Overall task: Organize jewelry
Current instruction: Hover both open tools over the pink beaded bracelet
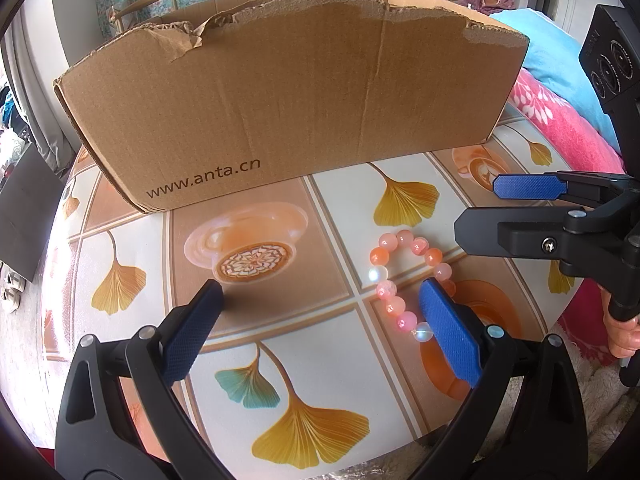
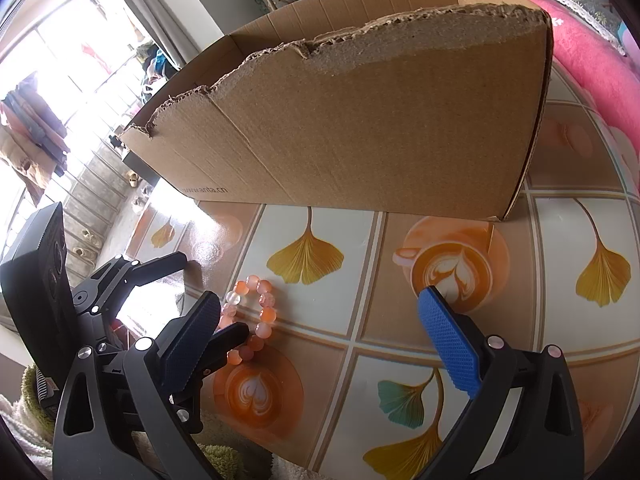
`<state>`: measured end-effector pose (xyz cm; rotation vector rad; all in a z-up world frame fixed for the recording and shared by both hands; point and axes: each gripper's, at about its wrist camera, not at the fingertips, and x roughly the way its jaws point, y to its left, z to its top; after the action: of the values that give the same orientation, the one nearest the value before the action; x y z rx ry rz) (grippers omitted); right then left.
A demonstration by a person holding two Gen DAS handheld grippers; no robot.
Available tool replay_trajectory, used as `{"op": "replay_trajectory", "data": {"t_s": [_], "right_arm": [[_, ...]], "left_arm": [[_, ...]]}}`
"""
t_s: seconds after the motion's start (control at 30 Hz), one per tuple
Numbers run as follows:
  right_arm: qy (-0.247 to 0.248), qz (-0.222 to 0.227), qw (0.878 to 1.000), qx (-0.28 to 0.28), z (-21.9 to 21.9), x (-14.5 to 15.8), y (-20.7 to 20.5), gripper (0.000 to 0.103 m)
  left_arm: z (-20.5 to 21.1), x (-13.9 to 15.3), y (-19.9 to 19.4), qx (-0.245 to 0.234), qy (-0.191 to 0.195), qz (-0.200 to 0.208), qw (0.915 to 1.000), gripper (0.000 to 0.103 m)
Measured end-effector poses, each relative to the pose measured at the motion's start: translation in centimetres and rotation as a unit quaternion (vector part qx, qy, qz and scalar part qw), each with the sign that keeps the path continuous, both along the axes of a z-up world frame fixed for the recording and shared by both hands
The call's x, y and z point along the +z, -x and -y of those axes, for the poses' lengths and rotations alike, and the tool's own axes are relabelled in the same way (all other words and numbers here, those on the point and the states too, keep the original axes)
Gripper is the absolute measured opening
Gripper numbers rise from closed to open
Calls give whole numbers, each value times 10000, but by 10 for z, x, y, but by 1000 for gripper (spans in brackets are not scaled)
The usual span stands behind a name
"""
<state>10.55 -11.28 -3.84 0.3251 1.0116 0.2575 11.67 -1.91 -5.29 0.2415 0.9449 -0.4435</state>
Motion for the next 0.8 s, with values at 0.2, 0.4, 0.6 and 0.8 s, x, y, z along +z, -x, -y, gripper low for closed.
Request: {"op": "replay_trajectory", "data": {"t_s": [0.2,0.4,0.6,0.8], "right_arm": [[-26,7,10000,-14,0,-1,0,97],[-30,10,10000,-14,1,-1,1,97],[-67,4,10000,-20,3,-1,0,97],[-71,5,10000,-21,3,0,0,97]], "left_arm": [[0,0,0,0,-2,-1,10000,95],[0,0,0,0,-4,3,10000,95],[0,0,0,-1,-3,5,10000,95],[-1,0,1,-7,4,33,10000,95]]}}
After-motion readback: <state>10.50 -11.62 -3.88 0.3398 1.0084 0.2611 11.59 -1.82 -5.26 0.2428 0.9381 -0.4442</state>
